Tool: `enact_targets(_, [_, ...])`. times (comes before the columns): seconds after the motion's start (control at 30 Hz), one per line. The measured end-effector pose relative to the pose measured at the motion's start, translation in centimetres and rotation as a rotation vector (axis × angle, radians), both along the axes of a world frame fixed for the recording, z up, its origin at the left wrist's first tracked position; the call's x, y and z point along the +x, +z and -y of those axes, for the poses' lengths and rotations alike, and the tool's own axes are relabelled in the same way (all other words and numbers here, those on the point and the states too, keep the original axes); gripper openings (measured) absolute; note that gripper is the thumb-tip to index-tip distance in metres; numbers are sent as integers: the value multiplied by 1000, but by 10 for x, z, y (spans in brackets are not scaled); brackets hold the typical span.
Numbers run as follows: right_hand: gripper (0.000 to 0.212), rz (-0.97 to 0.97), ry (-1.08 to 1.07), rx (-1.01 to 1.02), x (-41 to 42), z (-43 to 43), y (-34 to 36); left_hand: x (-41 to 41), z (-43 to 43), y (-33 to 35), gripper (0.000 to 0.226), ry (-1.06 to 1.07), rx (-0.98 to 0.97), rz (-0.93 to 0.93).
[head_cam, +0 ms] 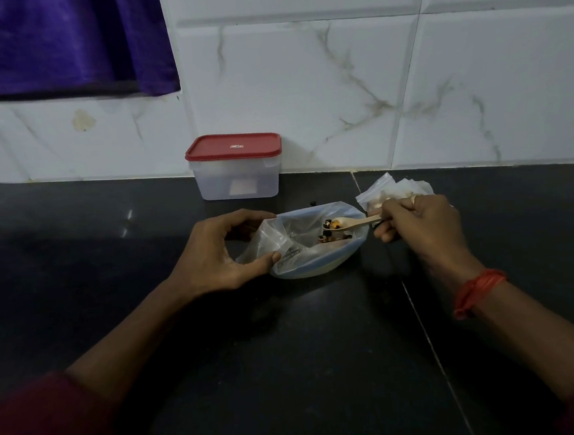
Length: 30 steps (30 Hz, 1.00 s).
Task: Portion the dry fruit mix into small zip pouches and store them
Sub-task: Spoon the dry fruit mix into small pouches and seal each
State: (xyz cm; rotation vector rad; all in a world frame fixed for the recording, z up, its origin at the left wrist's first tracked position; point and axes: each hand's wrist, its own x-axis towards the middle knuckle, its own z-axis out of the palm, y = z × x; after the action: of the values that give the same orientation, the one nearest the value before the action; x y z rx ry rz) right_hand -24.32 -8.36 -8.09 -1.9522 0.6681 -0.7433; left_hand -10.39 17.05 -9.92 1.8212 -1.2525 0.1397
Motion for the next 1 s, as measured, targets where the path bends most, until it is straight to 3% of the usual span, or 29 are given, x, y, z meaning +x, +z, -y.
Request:
enact_targets(0.27, [25,46,26,2,-3,0,6,0,0,-1,57,28,-23,10])
enact_targets(0.47, [26,150,202,28,-7,-21,13,1,0,0,61,7,-15,18])
enact_targets(0.7, [16,151,385,-333,-12,-53,10,0,2,0,60,3,-32,15])
enact_targets(0.83, [27,141,475,-632,-7,-51,3,-1,3,0,55,6,-46,1])
enact_targets(1.0, [31,174,465,-590,-7,-46,7,-1,2,0,55,0,-52,-15])
